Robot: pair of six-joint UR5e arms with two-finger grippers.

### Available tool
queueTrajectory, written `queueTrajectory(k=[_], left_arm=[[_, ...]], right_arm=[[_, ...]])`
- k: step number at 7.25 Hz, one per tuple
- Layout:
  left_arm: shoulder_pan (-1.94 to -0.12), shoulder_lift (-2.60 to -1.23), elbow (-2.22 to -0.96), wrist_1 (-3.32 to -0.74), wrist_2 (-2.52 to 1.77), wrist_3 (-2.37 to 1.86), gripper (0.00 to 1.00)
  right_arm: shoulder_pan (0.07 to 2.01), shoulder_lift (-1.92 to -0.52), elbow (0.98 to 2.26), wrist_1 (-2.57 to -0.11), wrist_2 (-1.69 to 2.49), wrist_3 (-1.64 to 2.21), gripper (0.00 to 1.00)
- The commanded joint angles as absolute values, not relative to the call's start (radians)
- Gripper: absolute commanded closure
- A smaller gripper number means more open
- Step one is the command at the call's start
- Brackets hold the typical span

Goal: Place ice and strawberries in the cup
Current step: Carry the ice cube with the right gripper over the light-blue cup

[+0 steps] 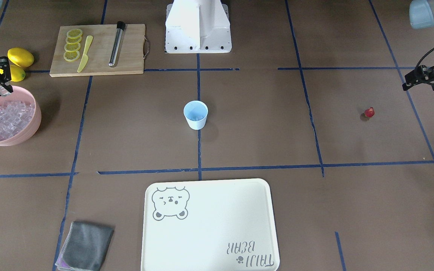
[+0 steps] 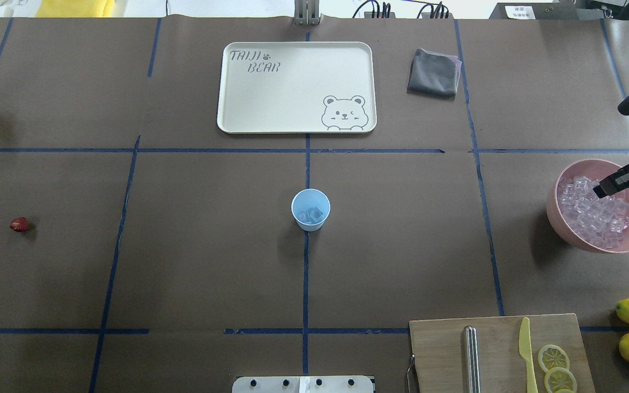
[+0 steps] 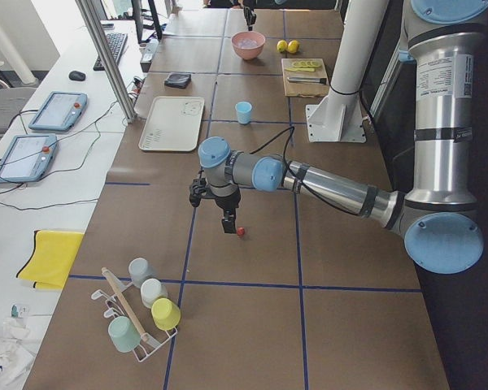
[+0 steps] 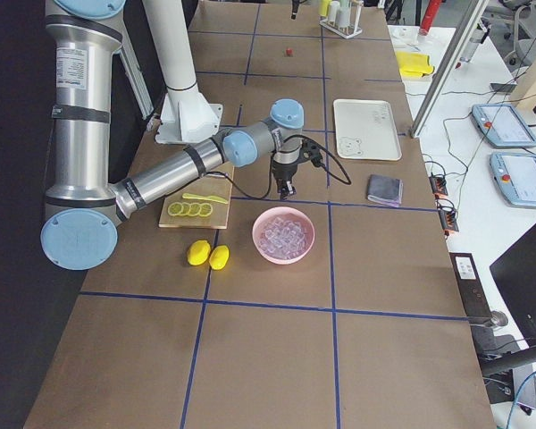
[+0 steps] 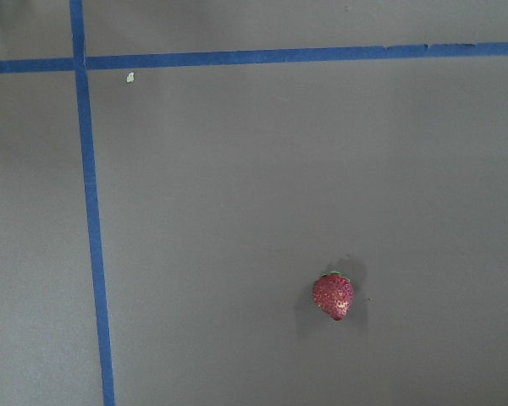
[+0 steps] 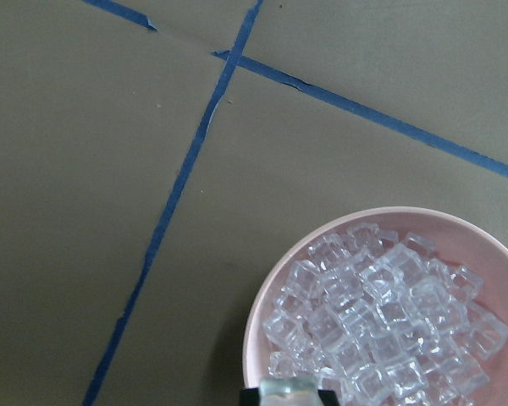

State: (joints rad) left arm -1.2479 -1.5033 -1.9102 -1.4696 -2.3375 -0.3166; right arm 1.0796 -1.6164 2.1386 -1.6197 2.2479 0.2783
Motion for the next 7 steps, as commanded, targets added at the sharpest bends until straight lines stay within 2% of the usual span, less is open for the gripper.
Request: queueTrajectory(k=[1,4,7], left_arm=[[-1.241,-1.503,-1.902,-1.471,-2.338,-0.318,0.0],[-1.212,-1.511,-1.823,-1.621,-2.338,-0.374,0.0],[-1.144,-1.512,-1.753,-1.781,-2.338,-0.508,0.0]], right_arm=[[1.028,-1.464,2.149,-1.669,2.255,0.443,1.0],[0.817,-1.193,2.125,-1.723,2.206,0.81,1.0],[0.698,-1.01,2.033,-1.723,2.108,1.012,1.0]])
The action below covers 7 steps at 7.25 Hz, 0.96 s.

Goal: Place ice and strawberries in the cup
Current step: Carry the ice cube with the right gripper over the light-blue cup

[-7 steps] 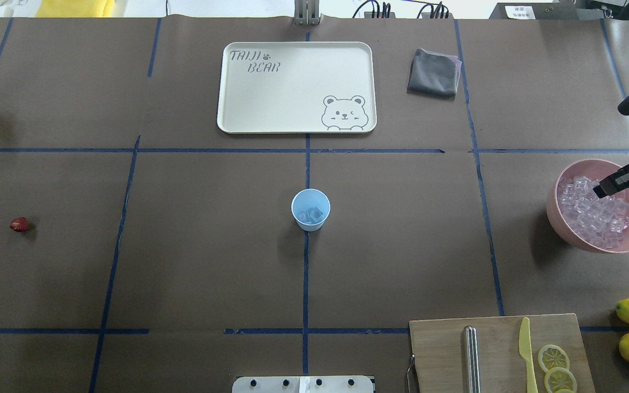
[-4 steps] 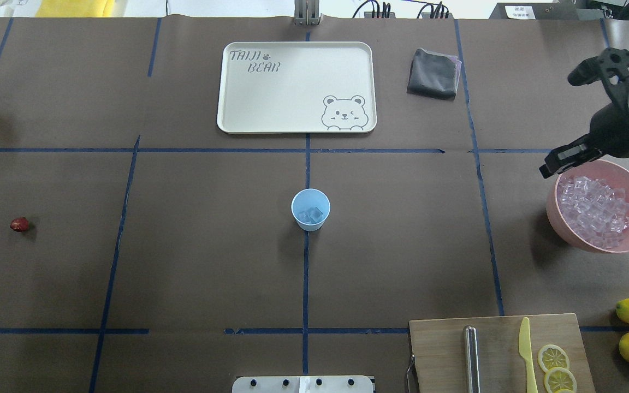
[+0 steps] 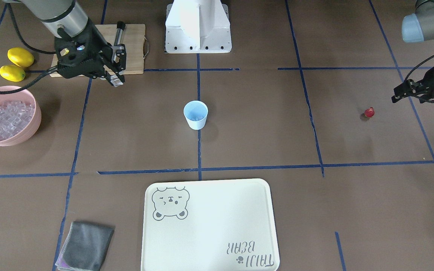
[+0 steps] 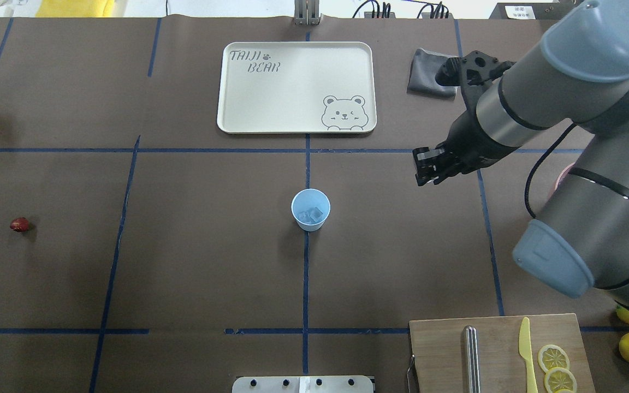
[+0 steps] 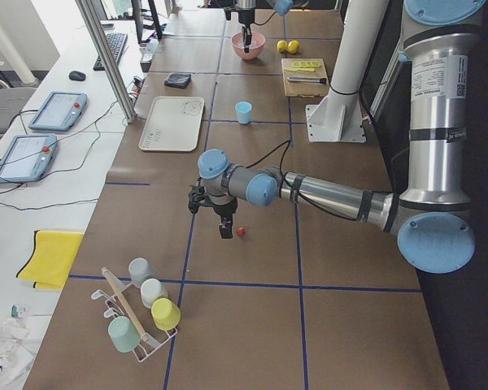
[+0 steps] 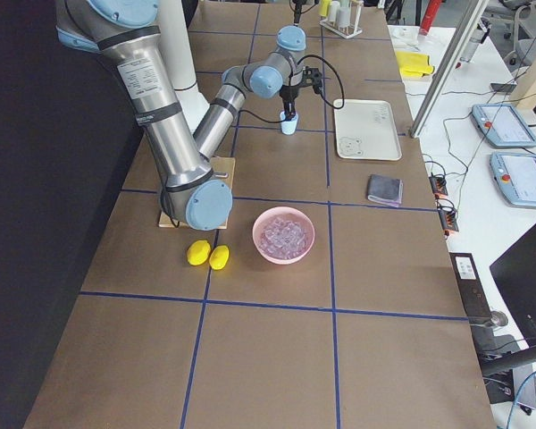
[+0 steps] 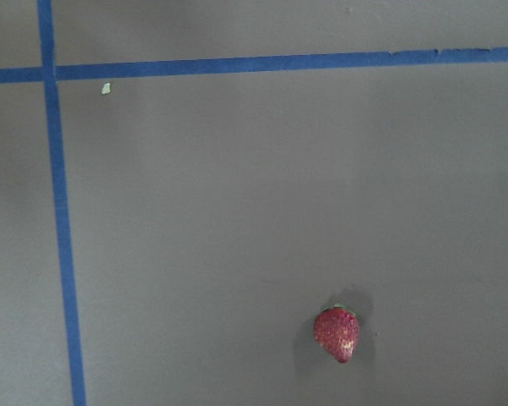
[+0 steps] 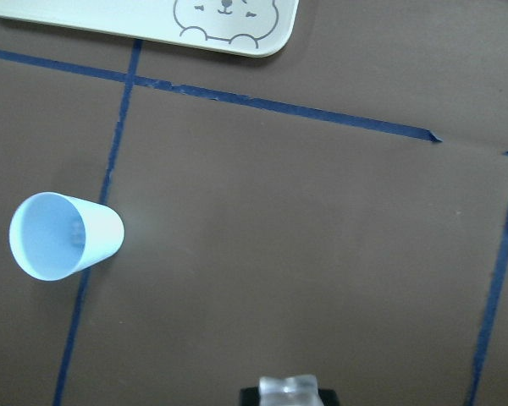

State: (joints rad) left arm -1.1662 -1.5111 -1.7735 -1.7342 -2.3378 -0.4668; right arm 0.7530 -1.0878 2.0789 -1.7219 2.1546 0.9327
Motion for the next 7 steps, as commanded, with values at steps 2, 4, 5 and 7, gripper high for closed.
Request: queueTrajectory(k=[2,4,5,7], left_arm=[[-1.137,-1.52,-1.752,-1.779,-2.336,-0.511,0.0],[-1.135,-1.525,-1.752,-1.781,-2.336,-0.528,0.0],[-1.135,-1.526,-1.753,-1.781,-2.336,-0.528,0.0],[-1.135,-1.528,-1.753,-1.781,-2.336,-0.528,0.0]], right_arm=[[0.594,-0.901,1.936,-1.721,1.989,1.095,1.0],[0.539,-0.821,1.824,-1.712,1.916,1.114,1.0],[0.534,-0.774,1.745,-1.71,1.916,1.112,1.0],[0.52,-0.713,1.645,-1.709,1.908,1.112,1.0]])
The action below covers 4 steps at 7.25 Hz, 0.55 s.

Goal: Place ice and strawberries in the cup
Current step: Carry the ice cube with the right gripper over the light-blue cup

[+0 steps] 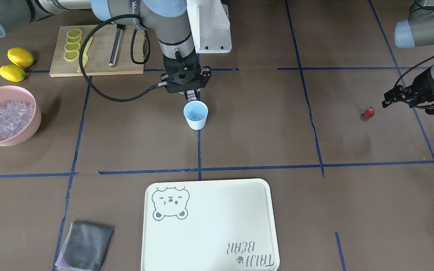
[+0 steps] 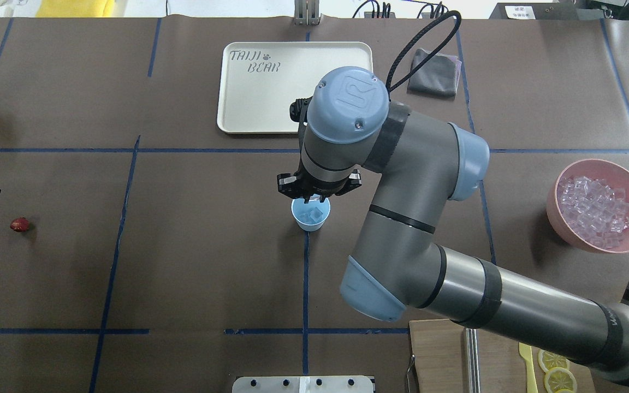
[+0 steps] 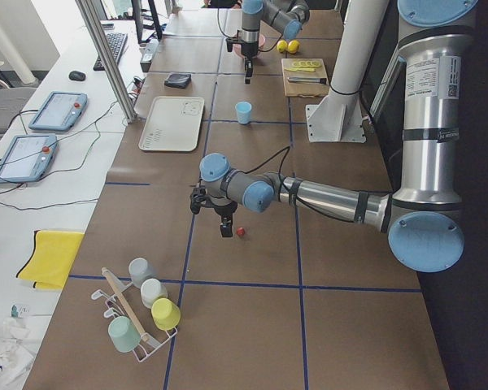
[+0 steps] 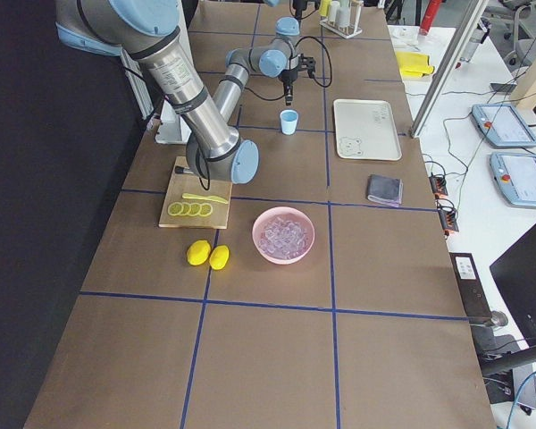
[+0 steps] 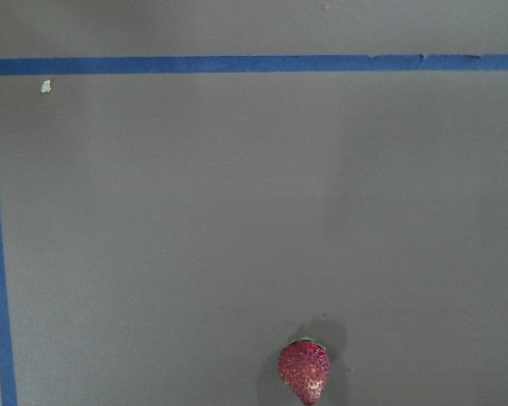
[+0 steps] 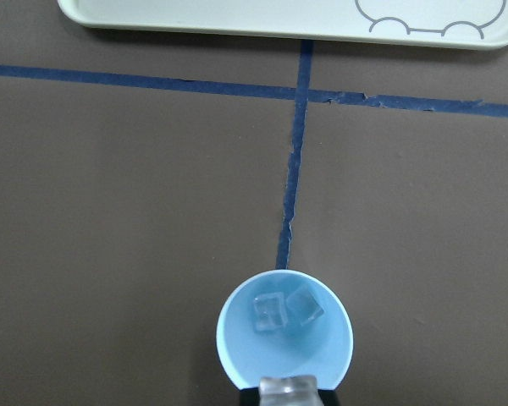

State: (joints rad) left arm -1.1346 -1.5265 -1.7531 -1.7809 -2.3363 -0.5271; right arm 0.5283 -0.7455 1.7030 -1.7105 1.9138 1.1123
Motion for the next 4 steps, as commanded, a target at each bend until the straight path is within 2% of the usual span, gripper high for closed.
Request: queueTrajectory(k=[1,4], left_arm=[[-1.135,-1.528,-1.753,-1.781,-2.336,-0.528,0.0],[-1.135,-1.528,-1.753,-1.781,-2.338,-0.526,0.0]], right_arm=[[0.519,-0.712,1.626,-1.706,1.905,1.112,1.0],[0.515,-0.703,1.576,-1.706,1.904,1.108,1.0]])
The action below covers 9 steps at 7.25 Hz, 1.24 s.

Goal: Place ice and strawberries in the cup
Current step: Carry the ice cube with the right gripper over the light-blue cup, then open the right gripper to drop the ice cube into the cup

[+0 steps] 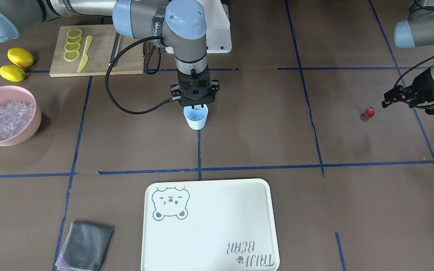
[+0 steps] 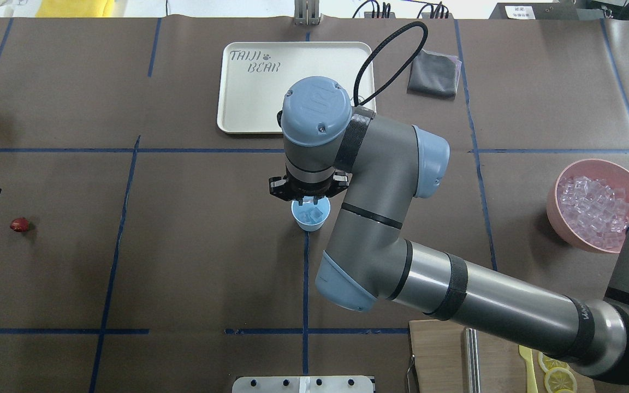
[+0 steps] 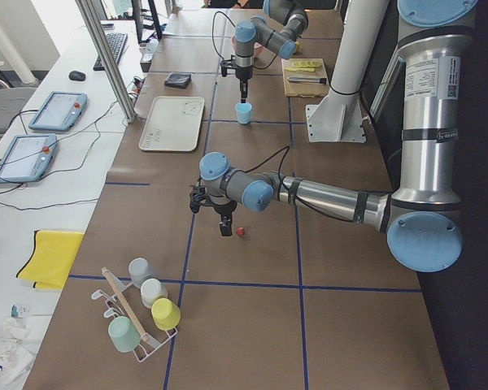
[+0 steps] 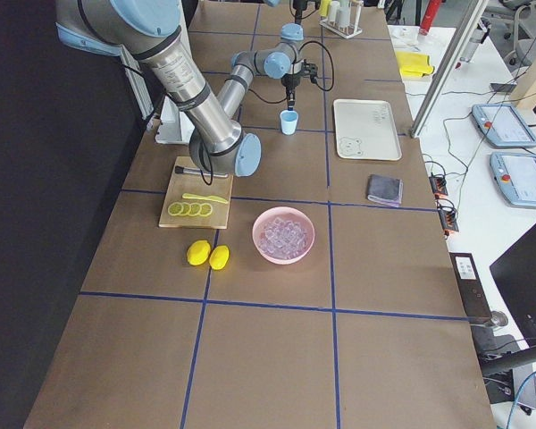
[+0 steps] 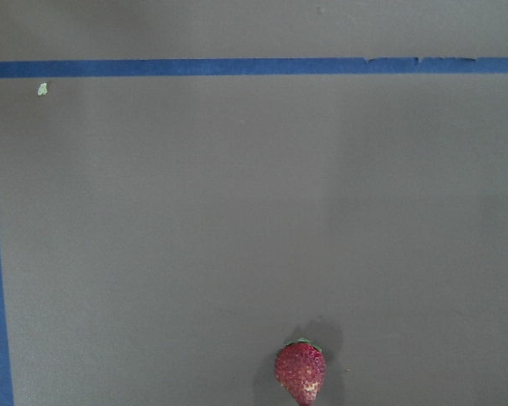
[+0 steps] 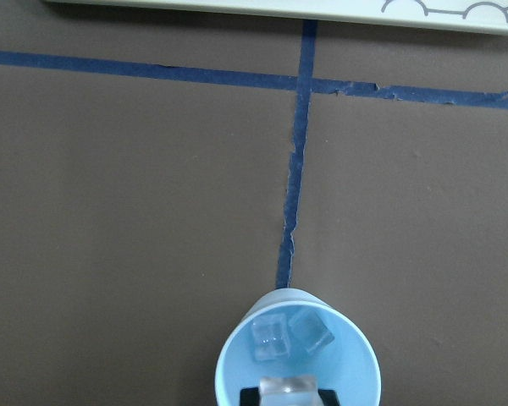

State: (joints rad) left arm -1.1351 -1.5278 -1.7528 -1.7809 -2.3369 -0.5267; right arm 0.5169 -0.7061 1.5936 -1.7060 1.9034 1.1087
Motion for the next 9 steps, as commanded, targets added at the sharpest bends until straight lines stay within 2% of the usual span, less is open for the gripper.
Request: queueTrajectory(k=[1,3,4,5,6,9], left_arm=[[-1.135,-1.528,-1.753,-1.781,-2.336,-0.526,0.0],[-1.135,-1.528,-1.752,-1.781,-2.336,-0.526,0.0],[-1.135,-1.528,-1.752,-1.781,-2.338,-0.526,0.0],[-1.135,-1.526,-1.752,-1.781,-2.336,-0.526,0.0],[-1.135,-1.528,-1.752,-1.781,-2.336,-0.526,0.0],[-1.135,-1.528,-1.752,-1.781,-2.338,-0.526,0.0]], right_arm=[[0.515,-0.701,1.575,-1.706,1.902,1.106,1.0],[0.515,-0.701,1.574,-1.706,1.904,1.103,0.96],[0.515,-0.7,1.574,-1.706,1.904,1.103,0.81],[0.515,-0.699,1.575,-1.704,1.904,1.104,0.53],[0.515,-0.699,1.575,-1.704,1.904,1.103,0.45],[0.517,-0.699,1.577,-1.704,1.904,1.106,0.39]])
